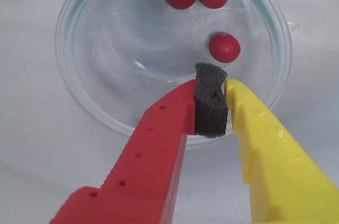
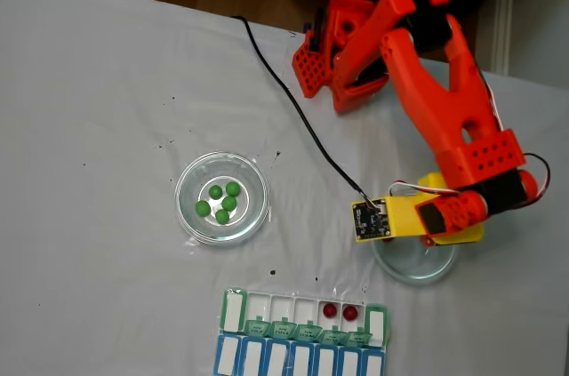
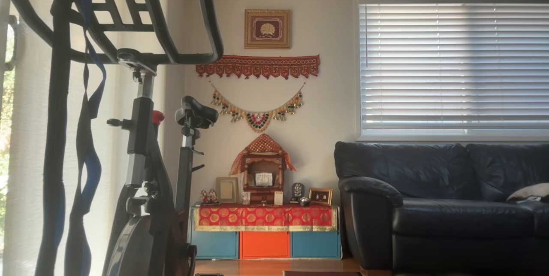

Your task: Sort medicines into box.

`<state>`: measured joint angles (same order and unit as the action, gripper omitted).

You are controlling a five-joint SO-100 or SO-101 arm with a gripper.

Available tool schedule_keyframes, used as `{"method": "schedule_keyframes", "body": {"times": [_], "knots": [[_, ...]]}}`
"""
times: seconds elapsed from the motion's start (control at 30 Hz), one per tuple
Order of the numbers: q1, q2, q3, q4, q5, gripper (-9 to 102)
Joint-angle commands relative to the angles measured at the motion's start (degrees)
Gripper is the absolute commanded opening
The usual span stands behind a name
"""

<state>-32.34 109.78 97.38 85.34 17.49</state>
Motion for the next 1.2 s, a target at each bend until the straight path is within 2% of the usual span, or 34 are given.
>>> {"method": "schedule_keyframes", "body": {"times": [0.0,0.13,0.43,0.8,1.17], "knots": [[-0.70,5.27,0.44,-1.41,0.18,1],[-1.85,4.31,2.81,-3.25,0.26,1],[-2.29,2.90,3.78,-5.63,7.38,1],[-2.90,3.25,5.62,-2.46,11.69,1],[-3.60,2.81,8.00,-4.48,17.05,1]]}}
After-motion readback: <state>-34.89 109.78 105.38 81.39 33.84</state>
